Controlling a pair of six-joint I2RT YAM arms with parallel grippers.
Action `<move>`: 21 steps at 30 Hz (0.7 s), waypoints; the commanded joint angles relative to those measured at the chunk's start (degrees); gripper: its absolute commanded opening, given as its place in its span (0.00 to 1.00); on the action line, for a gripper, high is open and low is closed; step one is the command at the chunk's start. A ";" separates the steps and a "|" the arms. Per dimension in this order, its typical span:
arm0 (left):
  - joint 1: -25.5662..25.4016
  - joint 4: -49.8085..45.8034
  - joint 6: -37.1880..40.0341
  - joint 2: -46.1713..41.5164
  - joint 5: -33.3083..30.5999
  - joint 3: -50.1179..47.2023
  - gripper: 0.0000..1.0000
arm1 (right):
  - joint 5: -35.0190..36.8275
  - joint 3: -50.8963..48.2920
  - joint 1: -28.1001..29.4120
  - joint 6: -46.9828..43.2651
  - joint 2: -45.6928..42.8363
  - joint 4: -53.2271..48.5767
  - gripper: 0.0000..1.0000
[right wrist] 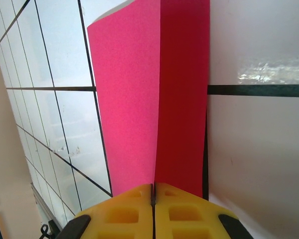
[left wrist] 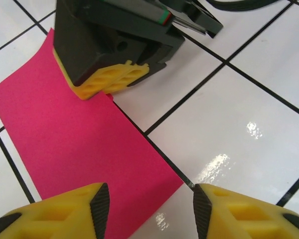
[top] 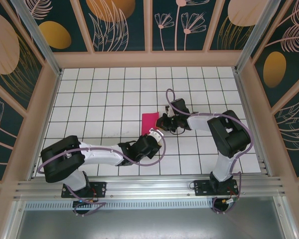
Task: Fold a paper plane with a square sheet of paper (pick it up from the middle)
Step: Third fold the triangle at the center of the table.
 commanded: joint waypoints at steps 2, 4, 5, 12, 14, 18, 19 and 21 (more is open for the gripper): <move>-0.21 1.23 0.91 1.91 1.06 -0.10 0.61 | -0.86 2.28 0.30 -0.66 0.36 -1.01 0.09; -0.26 1.31 1.00 2.82 -0.03 0.28 0.63 | -0.95 2.17 0.36 -0.61 0.32 -0.83 0.09; -0.20 1.24 1.09 3.44 -0.69 0.64 0.63 | -0.96 2.22 0.35 -0.69 0.40 -0.89 0.09; -0.19 1.39 0.19 5.45 -7.51 1.72 0.61 | -0.61 1.94 0.36 -0.87 0.66 -1.31 0.10; -0.24 2.27 0.29 4.96 -7.70 1.35 0.57 | -0.53 2.03 0.36 -0.95 0.69 -1.46 0.10; -0.20 2.69 0.40 4.26 -7.52 1.11 0.38 | -0.13 2.20 0.36 -1.35 0.71 -2.01 0.10; -0.17 2.85 0.39 3.92 -7.62 0.95 0.33 | 0.06 2.25 0.31 -1.44 0.74 -2.35 0.10; -0.22 3.08 0.44 3.27 -7.94 0.66 0.26 | 0.40 2.34 0.37 -1.79 0.71 -2.83 0.10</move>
